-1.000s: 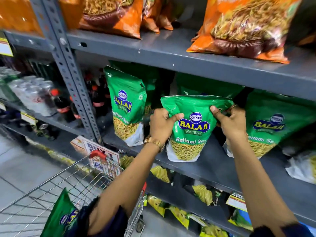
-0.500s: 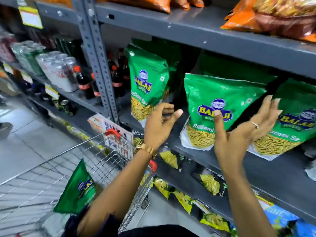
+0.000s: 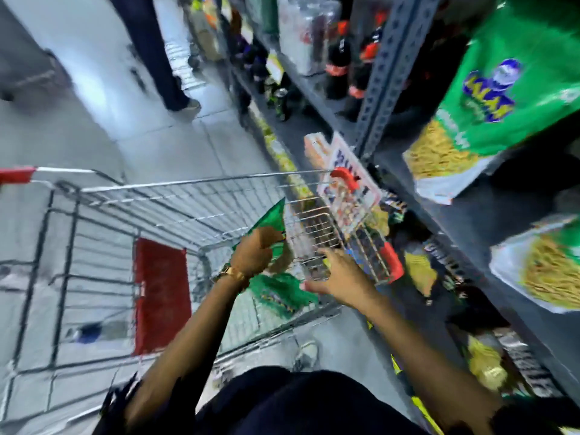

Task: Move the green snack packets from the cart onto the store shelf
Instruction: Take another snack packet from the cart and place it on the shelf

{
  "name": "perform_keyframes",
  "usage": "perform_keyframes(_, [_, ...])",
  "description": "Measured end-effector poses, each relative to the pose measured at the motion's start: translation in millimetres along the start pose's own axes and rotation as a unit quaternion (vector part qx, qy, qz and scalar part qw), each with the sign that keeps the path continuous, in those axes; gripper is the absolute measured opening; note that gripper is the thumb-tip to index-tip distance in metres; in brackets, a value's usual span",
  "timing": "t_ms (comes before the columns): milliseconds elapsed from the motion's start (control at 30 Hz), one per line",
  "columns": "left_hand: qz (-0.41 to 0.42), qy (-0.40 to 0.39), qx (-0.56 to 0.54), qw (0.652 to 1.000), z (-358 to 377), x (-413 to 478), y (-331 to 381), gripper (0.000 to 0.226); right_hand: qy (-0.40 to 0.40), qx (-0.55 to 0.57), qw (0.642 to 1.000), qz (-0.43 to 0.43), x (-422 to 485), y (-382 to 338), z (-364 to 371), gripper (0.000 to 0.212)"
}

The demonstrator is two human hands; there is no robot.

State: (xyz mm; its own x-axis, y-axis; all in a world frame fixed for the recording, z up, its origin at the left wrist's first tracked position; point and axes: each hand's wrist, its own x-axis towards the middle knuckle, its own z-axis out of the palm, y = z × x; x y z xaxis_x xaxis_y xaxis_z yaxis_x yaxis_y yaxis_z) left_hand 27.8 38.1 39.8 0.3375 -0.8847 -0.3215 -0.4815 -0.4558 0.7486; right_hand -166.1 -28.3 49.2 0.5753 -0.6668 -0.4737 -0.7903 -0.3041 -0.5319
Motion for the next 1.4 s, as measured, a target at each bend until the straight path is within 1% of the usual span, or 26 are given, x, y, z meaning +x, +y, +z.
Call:
perform_keyframes(33, [-0.037,-0.001,0.041,0.998,-3.3,-2.5,-18.6,0.043,-0.059,-0.025,0.998,0.013,10.2,-2.4,12.5,0.1])
perform_keyframes(67, [-0.066,-0.002,0.075,0.995,-5.4,-4.1,-38.4,0.043,-0.101,-0.05,0.993,0.024,18.0,-4.2,24.9,0.101])
perform_keyframes(100, [-0.087,-0.011,0.103,0.991,-7.3,-8.1,-54.2,0.043,-0.126,-0.078,0.989,0.031,23.8,-5.7,35.4,0.096])
perform_keyframes(133, [-0.099,-0.034,0.126,0.987,-7.0,-10.5,-67.5,0.044,-0.139,-0.108,0.984,0.039,28.4,-5.5,44.1,0.086])
perform_keyframes(200, [-0.131,-0.102,0.145,0.975,-4.0,-17.1,-87.6,0.057,-0.159,-0.158,0.973,0.061,36.4,-6.1,58.1,0.068])
perform_keyframes(233, [-0.147,-0.129,0.139,0.971,-0.8,-18.7,-93.2,0.064,-0.163,-0.172,0.969,0.069,40.8,-5.6,62.6,0.064])
perform_keyframes(267, [-0.152,-0.137,0.117,0.972,4.4,-19.1,-98.3,0.071,-0.163,-0.182,0.967,0.077,45.1,-5.3,65.7,0.06])
perform_keyframes(300, [-0.163,-0.133,0.071,0.975,10.1,-18.6,-102.0,0.075,-0.159,-0.192,0.965,0.082,48.8,-4.8,67.2,0.056])
perform_keyframes(333, [-0.178,-0.117,0.019,0.977,15.1,-17.3,-104.7,0.073,-0.152,-0.202,0.964,0.083,51.8,-4.4,68.4,0.053])
perform_keyframes(400, [-0.194,-0.072,-0.035,0.978,21.2,-15.0,-104.7,0.056,-0.13,-0.217,0.964,0.076,56.4,-3.3,70.1,0.047])
perform_keyframes(467, [-0.21,-0.053,-0.049,0.975,23.2,-14.6,-98.6,0.042,-0.118,-0.216,0.966,0.075,59.1,0.0,72.5,0.041])
perform_keyframes(500, [-0.222,-0.043,-0.056,0.973,24.8,-15.5,-94.6,0.041,-0.11,-0.212,0.968,0.072,59.8,1.2,73.8,0.04])
perform_keyframes(567, [-0.244,-0.007,-0.05,0.968,29.6,-14.9,-92.9,0.046,-0.101,-0.199,0.972,0.069,60.4,2.6,76.5,0.038])
perform_keyframes(667, [-0.25,0.034,-0.059,0.966,41.2,-11.0,-99.9,0.053,-0.08,-0.168,0.98,0.071,60.4,3.3,75.0,0.034])
perform_keyframes(733, [-0.254,0.037,-0.076,0.964,45.6,-11.8,-97.5,0.048,-0.056,-0.131,0.986,0.085,59.7,5.3,70.4,0.032])
perform_keyframes(767, [-0.254,0.038,-0.076,0.963,44.8,-13.4,-90.9,0.041,-0.039,-0.104,0.99,0.092,59.5,7.2,67.7,0.03])
perform_keyframes(833, [-0.236,0.041,-0.064,0.969,43.7,-13.0,-84.0,0.028,-0.01,-0.059,0.993,0.099,55.7,11.3,61.4,0.024])
perform_keyframes(867, [-0.221,0.046,-0.051,0.973,41.6,-12.5,-79.9,0.026,0.005,-0.043,0.994,0.102,52.7,13.7,58.1,0.022])
perform_keyframes(933, [-0.18,0.057,-0.01,0.982,35.3,-11.7,-71.3,0.032,0.038,-0.01,0.995,0.093,44.1,17.3,50.0,0.017])
perform_keyframes(1000, [-0.146,0.063,-0.001,0.987,28.0,-12.8,-61.0,0.034,0.073,0.028,0.994,0.082,35.6,18.7,40.7,0.013])
perform_keyframes(1100, [-0.097,0.08,0.006,0.992,14.1,-19.9,-37.1,0.027,0.111,0.086,0.988,0.06,19.4,14.2,18.5,0.015])
perform_keyframes(1167, [-0.055,0.096,-0.003,0.994,3.7,-24.8,-17.4,0.02,0.118,0.134,0.983,0.042,6.7,8.8,-0.1,0.015])
perform_keyframes(1233, [-0.014,0.099,-0.025,0.995,-5.5,-29.5,7.6,0.007,0.132,0.192,0.972,0.035,-9.3,2.5,-23.0,0.019])
perform_keyframes(1300, [0.012,0.101,-0.062,0.993,-13.9,-32.7,31.3,0.019,0.161,0.24,0.957,0.021,-26.7,-3.4,-48.9,0.022])
perform_keyframes(1400, [0.097,0.096,-0.093,0.986,-18.9,-30.1,62.7,0.001,0.212,0.323,0.922,-0.009,-58.4,-5.8,-89.4,0.018])
